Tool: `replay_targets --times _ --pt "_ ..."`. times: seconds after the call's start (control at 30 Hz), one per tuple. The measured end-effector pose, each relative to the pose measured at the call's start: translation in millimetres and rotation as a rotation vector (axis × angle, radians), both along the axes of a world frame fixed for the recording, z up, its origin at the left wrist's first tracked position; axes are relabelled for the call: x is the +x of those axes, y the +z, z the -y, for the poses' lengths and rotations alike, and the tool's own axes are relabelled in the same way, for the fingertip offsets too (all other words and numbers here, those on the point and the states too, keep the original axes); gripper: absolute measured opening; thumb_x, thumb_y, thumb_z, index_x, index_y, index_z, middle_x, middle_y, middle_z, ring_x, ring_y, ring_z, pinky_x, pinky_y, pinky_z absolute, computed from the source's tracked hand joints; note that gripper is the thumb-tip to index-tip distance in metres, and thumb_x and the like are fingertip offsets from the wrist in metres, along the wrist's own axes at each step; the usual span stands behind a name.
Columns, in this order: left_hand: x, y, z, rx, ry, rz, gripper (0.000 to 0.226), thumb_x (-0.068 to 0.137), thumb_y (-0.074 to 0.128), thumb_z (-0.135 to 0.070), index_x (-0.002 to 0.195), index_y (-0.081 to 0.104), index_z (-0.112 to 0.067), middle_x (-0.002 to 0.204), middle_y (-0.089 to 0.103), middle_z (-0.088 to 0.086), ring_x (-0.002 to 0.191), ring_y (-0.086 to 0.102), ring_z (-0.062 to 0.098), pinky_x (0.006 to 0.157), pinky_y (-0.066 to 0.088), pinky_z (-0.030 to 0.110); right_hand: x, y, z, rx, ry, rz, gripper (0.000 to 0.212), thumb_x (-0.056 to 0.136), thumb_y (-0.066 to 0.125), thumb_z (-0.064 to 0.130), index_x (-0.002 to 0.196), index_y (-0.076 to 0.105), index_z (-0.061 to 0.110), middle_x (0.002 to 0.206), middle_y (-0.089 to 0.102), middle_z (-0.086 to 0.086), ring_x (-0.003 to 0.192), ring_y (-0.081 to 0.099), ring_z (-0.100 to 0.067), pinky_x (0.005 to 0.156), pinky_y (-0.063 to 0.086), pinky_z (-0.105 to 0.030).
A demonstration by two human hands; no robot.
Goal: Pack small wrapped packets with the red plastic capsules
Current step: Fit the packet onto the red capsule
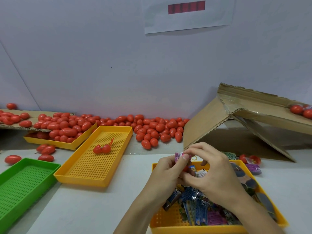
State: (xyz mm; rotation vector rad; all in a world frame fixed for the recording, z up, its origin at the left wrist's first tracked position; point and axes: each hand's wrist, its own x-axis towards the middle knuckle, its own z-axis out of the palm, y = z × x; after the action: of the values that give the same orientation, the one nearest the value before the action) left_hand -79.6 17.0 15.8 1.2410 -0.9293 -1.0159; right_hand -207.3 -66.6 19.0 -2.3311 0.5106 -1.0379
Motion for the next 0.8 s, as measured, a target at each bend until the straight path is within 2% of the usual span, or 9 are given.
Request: replay_targets --times 0.13,0.27,0.33,0.43,0.57,0.73,0.8 --pt "0 1 1 0.019 -0.019 0.029 0.030 0.091 0.057 -0.046 0.080 0.073 -0.023 0.078 0.069 0.009 0.069 0.066 0.017 0.063 0.055 0.026 0 -1 0 -0.008 0.009 0.015 0.031 0.073 0.073 0.027 0.104 0.071 0.025 0.103 0.061 0.020 0.099 0.059 0.001 0.072 0.042 -0.003" --pt "0 1 1 0.057 -0.088 0.042 0.041 0.090 0.054 -0.049 0.089 0.067 -0.011 0.072 0.071 0.009 0.065 0.068 0.018 0.061 0.057 0.023 -3 0 4 0.007 -0.026 0.049 0.031 0.076 0.077 0.018 0.106 0.070 0.026 0.102 0.066 0.018 0.098 0.061 -0.001 0.070 0.047 -0.007" --pt "0 0 1 0.045 -0.085 0.059 0.044 0.090 0.054 -0.051 0.090 0.066 -0.009 0.072 0.071 0.008 0.067 0.069 0.019 0.064 0.057 0.024 -4 2 5 0.011 -0.039 0.066 0.033 0.077 0.077 0.022 0.108 0.068 0.032 0.100 0.067 0.020 0.100 0.062 -0.002 0.072 0.049 -0.011" --pt "0 -2 1 0.009 -0.056 0.029 0.044 0.093 0.056 -0.048 0.097 0.067 -0.005 0.078 0.070 0.008 0.074 0.069 0.019 0.066 0.057 0.026 -4 5 3 0.013 -0.027 0.088 0.029 0.077 0.069 0.037 0.106 0.066 0.037 0.098 0.066 0.023 0.098 0.062 -0.002 0.070 0.049 -0.010" --pt "-3 -2 2 -0.018 -0.026 -0.038 0.041 0.093 0.056 -0.046 0.100 0.068 -0.008 0.085 0.072 0.007 0.080 0.070 0.016 0.067 0.056 0.026 -4 1 4 0.007 -0.034 0.082 0.029 0.079 0.078 0.026 0.105 0.068 0.034 0.098 0.066 0.021 0.098 0.062 -0.002 0.070 0.046 -0.008" --pt "-9 -1 4 -0.046 -0.013 -0.162 0.044 0.092 0.054 -0.041 0.104 0.064 0.000 0.081 0.071 0.008 0.076 0.070 0.016 0.069 0.058 0.029 0 2 -1 -0.006 -0.038 0.095 0.028 0.077 0.065 0.041 0.105 0.067 0.037 0.097 0.065 0.021 0.093 0.062 -0.004 0.066 0.048 -0.013" --pt "-11 0 4 -0.062 -0.020 -0.238 0.042 0.092 0.054 -0.038 0.106 0.064 0.001 0.082 0.071 0.010 0.075 0.069 0.016 0.068 0.057 0.028 0 2 -2 0.002 -0.034 0.111 0.027 0.078 0.065 0.040 0.104 0.068 0.037 0.097 0.065 0.020 0.092 0.063 -0.004 0.066 0.048 -0.013"
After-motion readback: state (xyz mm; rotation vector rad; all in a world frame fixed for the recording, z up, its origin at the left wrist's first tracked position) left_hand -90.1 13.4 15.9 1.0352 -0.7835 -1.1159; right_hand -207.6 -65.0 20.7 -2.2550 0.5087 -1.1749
